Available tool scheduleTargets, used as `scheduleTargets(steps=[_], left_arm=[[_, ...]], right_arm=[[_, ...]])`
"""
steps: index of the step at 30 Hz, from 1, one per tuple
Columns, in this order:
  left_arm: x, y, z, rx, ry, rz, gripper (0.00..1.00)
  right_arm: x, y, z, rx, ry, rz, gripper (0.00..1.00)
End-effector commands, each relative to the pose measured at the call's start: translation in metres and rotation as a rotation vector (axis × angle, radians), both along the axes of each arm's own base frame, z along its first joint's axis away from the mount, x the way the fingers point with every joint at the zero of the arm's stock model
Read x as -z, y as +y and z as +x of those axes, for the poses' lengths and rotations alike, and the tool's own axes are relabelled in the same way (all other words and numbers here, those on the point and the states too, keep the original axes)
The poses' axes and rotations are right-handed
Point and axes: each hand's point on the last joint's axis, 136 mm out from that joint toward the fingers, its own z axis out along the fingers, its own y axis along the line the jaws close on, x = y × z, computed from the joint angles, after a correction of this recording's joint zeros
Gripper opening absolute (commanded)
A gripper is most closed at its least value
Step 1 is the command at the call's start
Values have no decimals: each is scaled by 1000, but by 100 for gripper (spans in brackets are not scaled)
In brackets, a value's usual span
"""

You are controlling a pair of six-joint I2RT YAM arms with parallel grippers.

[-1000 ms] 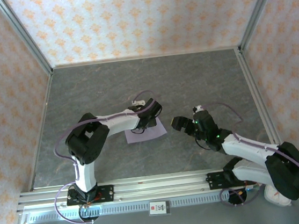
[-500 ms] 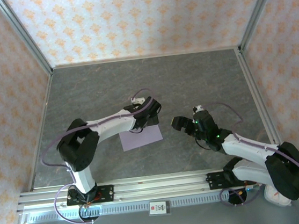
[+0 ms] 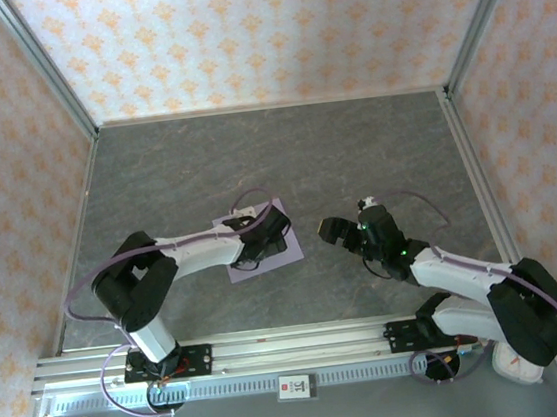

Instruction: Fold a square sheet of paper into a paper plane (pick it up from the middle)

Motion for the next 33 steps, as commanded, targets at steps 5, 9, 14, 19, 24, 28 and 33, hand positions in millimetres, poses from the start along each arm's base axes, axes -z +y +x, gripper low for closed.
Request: scheduleTargets(steps=[5,9,14,19,24,28,33], left_arm=[[16,-12,14,26,7,31,100],[21,-4,16,107,17,102,95],[10,8,22,220,-2,203,86],[-24,1,35,290,-68,212,90],[-52,-9,50,271,-123,182,100],[-41,-10,59,231,-79,170,100],[-16,-9,62,187,-12,180,100]], right_arm=[[-17,4,8,-1,-47,21,96],[-20,1,8,8,-56,19,96],[-22,-1,7,13,-61,12,96],[-22,-1,8,11,-60,12,96],[-20,1,8,8,-55,12,97],[-19,1,9,8,-50,11,96],[-20,2,11,8,-52,13,96]])
